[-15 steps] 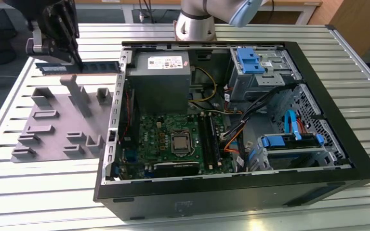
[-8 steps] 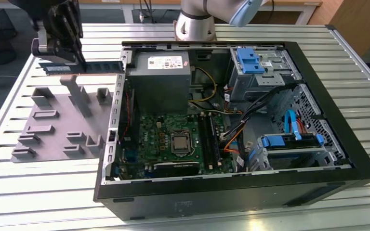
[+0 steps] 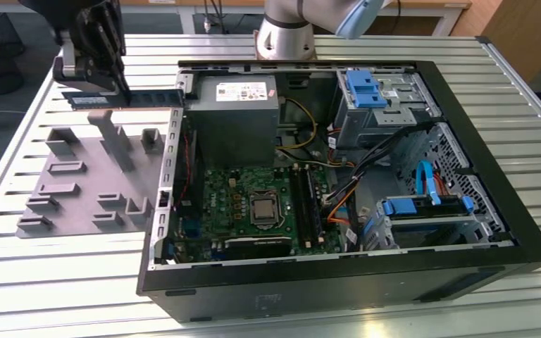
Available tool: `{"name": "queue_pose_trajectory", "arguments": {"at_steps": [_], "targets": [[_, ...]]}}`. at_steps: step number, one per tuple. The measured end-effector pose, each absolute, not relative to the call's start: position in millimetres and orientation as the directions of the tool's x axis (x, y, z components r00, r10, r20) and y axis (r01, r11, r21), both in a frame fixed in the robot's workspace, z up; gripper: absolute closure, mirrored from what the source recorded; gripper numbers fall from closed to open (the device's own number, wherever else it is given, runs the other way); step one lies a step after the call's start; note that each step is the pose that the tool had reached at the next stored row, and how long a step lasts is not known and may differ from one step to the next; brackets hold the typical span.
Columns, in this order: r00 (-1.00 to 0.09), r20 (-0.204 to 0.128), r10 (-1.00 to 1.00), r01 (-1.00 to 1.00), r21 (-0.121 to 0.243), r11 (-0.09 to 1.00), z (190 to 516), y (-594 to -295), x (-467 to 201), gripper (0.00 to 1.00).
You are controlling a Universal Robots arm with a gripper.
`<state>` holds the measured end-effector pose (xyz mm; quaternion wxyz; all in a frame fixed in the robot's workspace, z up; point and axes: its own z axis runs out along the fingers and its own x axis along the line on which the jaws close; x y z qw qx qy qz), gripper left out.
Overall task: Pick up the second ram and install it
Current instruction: 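Pick up the second ram and move it above second insertion slot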
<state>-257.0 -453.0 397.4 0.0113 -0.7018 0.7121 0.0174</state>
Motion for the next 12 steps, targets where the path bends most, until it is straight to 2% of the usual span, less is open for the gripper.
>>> {"name": "queue_pose_trajectory", "arguments": {"at_steps": [12], "targets": [[-0.015,-0.040,-0.999,-1.000,0.009,0.015,397.4,-453.0,-250.3,0.86]]}}
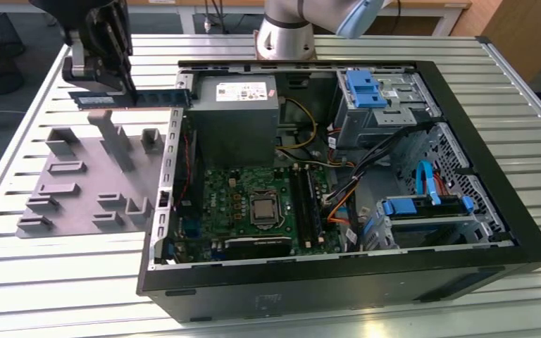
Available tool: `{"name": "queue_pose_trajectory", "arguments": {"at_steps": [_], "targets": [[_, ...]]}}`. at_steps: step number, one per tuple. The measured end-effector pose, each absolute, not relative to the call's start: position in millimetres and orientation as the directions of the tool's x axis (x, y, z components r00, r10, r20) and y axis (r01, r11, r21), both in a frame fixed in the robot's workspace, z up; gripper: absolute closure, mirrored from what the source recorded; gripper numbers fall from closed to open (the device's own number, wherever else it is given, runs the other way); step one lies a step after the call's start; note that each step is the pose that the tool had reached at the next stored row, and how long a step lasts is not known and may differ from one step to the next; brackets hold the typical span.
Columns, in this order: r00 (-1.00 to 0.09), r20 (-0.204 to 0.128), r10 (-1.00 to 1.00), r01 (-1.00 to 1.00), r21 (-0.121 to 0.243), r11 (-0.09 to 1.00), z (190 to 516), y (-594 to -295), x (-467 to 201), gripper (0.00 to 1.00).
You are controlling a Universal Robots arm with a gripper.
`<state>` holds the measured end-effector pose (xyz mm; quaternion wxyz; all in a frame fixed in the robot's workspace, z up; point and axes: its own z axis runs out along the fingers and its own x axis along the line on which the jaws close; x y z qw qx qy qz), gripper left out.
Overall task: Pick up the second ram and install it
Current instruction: 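Pick up the second ram and move it above second insertion slot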
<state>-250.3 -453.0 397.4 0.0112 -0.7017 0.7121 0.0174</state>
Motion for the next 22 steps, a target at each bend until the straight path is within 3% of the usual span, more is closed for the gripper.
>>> {"name": "queue_pose_trajectory", "arguments": {"at_steps": [22], "targets": [[-0.015,-0.040,-0.999,-1.000,0.009,0.014,397,-453,-222,0.86]]}}
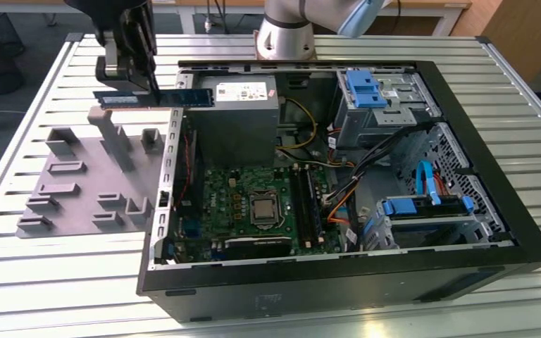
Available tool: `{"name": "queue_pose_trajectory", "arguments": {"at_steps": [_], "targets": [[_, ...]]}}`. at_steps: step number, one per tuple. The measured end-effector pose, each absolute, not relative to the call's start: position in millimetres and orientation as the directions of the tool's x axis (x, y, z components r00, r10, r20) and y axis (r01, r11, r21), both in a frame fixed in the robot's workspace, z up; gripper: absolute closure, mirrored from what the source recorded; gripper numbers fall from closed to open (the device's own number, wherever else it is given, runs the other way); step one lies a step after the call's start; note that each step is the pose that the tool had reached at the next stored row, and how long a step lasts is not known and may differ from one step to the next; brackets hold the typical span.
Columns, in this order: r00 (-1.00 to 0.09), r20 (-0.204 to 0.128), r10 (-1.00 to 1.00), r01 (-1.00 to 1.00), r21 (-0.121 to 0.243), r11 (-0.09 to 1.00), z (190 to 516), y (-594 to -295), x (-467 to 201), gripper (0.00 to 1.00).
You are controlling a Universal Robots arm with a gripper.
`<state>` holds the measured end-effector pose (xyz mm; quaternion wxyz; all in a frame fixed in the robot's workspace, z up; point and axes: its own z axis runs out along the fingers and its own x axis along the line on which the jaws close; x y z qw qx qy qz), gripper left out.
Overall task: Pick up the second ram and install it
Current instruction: 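Pick up the second ram and move it above second insertion slot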
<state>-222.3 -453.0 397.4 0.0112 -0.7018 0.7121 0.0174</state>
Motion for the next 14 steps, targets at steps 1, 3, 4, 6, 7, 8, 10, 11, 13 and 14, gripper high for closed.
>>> {"name": "queue_pose_trajectory", "arguments": {"at_steps": [1,3,4,6,7,8,10,11,13,14], "targets": [[-0.015,-0.040,-0.999,-1.000,0.009,0.014,397,-453,-221,0.86],[-0.015,-0.040,-0.999,-1.000,0.009,0.014,397,-453,-217,0.86],[-0.015,-0.040,-0.999,-1.000,0.009,0.014,397,-453,-215,0.86],[-0.015,-0.040,-0.999,-1.000,0.009,0.014,397,-453,-210,0.86],[-0.015,-0.040,-0.999,-1.000,0.009,0.015,397,-453,-208,0.86],[-0.015,-0.040,-0.999,-1.000,0.009,0.015,397,-453,-206,0.86],[-0.015,-0.040,-0.999,-1.000,0.009,0.014,397,-453,-201,0.86],[-0.015,-0.040,-0.999,-1.000,0.009,0.014,397,-453,-198,0.86],[-0.015,-0.040,-0.999,-1.000,0.009,0.015,397,-453,-193,0.86],[-0.015,-0.040,-0.999,-1.000,0.009,0.015,397,-453,-191,0.86]]}}
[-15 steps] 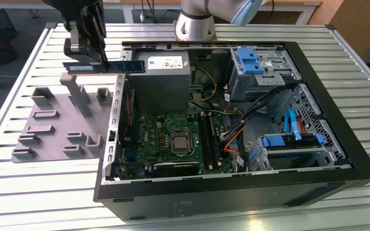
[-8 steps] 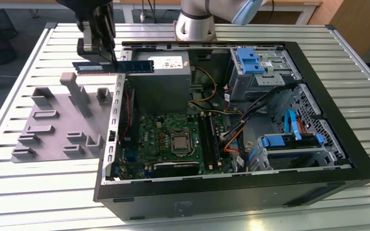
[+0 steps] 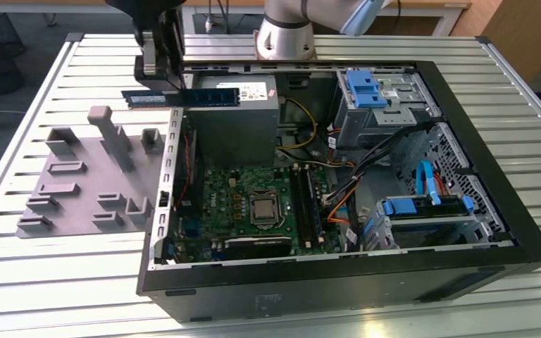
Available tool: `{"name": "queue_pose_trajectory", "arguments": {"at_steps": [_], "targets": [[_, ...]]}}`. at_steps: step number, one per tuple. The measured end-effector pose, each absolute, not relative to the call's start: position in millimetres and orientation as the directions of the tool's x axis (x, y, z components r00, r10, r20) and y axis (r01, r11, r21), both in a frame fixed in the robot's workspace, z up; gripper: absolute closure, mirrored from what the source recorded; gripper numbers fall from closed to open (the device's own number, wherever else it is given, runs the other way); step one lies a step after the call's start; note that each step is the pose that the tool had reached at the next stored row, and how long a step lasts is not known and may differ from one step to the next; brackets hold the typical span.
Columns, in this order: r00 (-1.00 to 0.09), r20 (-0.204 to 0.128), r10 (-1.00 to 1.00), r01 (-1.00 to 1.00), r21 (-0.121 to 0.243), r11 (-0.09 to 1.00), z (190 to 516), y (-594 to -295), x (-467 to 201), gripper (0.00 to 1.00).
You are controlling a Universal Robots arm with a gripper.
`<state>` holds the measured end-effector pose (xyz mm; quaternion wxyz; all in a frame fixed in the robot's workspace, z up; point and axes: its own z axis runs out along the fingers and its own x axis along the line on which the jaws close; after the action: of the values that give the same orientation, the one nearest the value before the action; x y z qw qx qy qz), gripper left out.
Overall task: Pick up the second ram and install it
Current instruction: 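Pick up the second ram and move it above second insertion slot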
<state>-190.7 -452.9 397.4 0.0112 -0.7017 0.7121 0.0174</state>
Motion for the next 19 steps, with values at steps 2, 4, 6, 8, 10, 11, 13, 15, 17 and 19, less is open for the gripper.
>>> {"name": "queue_pose_trajectory", "arguments": {"at_steps": [2,4,6,8,10,11,13,15,17,19], "targets": [[-0.015,-0.040,-0.999,-1.000,0.009,0.014,397,-453,-186,0.86],[-0.015,-0.040,-0.999,-1.000,0.009,0.014,397,-453,-180,0.86],[-0.015,-0.040,-0.999,-1.000,0.009,0.015,397,-453,-175,0.86],[-0.015,-0.040,-0.999,-1.000,0.009,0.015,397,-453,-170,0.86],[-0.015,-0.040,-0.999,-1.000,0.009,0.014,397,-453,-164,0.86],[-0.015,-0.040,-0.999,-1.000,0.009,0.014,397,-453,-162,0.86],[-0.015,-0.040,-0.999,-1.000,0.009,0.015,397,-453,-156,0.86],[-0.015,-0.040,-0.999,-1.000,0.009,0.015,397,-453,-150,0.86],[-0.015,-0.040,-0.999,-1.000,0.009,0.014,397,-453,-144,0.86],[-0.015,-0.040,-0.999,-1.000,0.009,0.015,397,-453,-137,0.86]]}}
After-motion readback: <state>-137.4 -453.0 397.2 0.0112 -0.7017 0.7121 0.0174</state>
